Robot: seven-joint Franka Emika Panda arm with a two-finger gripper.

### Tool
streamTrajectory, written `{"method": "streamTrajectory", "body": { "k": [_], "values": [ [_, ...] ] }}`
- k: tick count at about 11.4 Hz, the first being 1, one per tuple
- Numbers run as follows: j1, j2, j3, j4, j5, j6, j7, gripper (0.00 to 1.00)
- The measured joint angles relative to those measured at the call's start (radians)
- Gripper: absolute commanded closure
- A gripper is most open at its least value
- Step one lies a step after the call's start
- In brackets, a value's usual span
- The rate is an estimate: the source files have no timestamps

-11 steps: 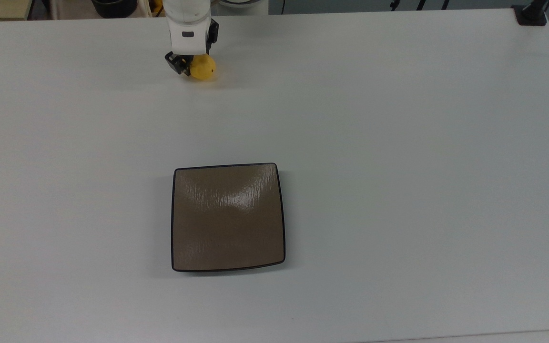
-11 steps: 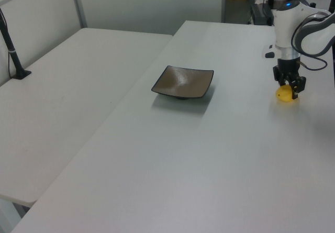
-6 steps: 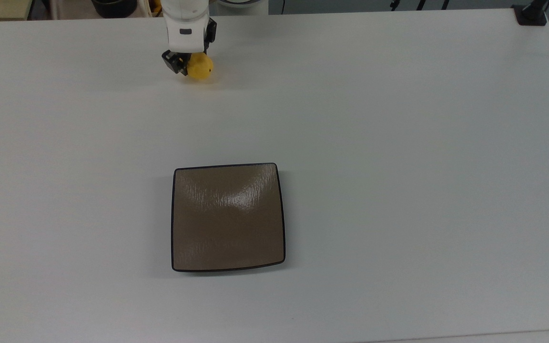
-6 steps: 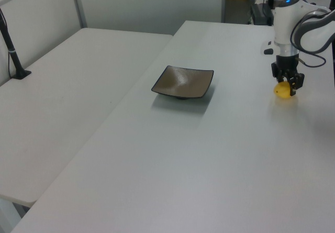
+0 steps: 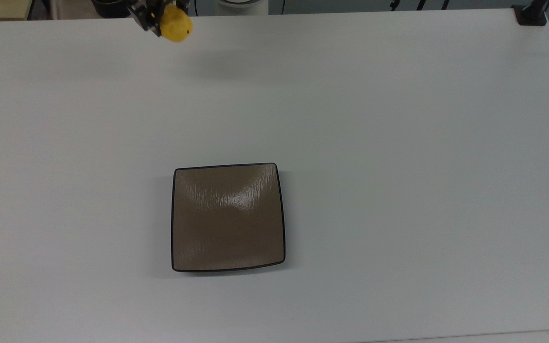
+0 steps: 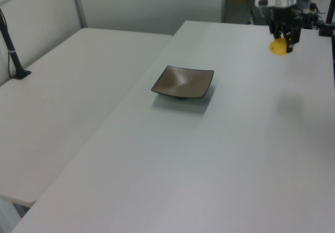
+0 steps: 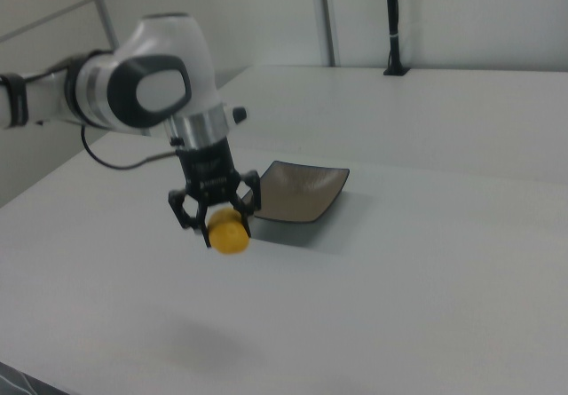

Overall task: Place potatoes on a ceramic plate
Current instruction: 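Lift the potato and carry it over the brown plate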

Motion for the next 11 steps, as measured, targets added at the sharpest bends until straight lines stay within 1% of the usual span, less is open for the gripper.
{"method": "streamTrajectory", "body": {
  "k": [2, 4, 5, 7, 9, 11],
  "values": [
    [0.002, 0.005, 0.001, 0.15, 0.057, -0.12, 0.063, 0.85],
    [0.017, 0.018, 0.005, 0.275, 0.082, -0.186, 0.214, 0.85],
    [0.038, 0.029, 0.007, 0.311, 0.085, -0.192, 0.31, 0.85],
    [0.084, 0.069, 0.013, 0.346, 0.085, -0.193, 0.489, 0.85],
    [0.114, 0.133, 0.015, 0.384, 0.085, -0.187, 0.619, 0.86],
    [0.141, 0.214, 0.016, 0.435, 0.085, -0.064, 0.769, 0.86]
  ]
}}
